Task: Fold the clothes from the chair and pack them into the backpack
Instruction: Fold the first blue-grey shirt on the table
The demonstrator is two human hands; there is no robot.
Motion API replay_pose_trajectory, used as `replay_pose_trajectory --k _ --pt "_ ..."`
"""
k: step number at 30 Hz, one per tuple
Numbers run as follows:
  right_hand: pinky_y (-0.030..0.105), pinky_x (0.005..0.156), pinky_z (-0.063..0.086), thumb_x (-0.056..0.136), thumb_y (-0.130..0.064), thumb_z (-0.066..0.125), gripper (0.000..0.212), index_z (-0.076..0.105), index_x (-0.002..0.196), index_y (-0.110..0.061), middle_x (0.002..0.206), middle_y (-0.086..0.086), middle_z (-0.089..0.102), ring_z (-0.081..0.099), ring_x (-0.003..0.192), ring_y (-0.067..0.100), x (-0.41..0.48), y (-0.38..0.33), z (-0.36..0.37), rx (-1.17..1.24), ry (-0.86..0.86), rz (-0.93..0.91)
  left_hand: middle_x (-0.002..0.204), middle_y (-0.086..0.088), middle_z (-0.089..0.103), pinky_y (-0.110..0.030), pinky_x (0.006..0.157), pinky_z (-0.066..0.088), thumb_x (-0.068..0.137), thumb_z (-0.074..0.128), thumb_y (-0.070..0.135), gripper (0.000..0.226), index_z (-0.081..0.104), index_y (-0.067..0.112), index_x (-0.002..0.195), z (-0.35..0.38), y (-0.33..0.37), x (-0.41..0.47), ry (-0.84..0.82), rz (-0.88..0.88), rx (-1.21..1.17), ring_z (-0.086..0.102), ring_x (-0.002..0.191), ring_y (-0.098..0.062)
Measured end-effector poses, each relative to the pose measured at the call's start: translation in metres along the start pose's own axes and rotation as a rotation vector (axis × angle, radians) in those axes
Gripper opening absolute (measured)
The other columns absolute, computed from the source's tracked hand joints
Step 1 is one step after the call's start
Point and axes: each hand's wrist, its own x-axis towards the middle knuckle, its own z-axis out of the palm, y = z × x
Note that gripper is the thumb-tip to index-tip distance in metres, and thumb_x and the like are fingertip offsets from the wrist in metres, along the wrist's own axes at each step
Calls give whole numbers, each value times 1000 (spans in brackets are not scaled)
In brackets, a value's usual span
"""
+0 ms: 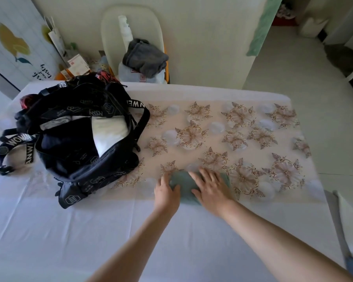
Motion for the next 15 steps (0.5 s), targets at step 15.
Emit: replay_pose_trajectory --k 15 --pt "41 114 26 82 -41 57 75 29 151 -29 149 -5 39 33 141 20 -15 7 -30 353 2 27 113 -6 65 -41 86 58 65 86 14 67 59 15 127 -24 29 35 -495 -213 -112 64 101 -26"
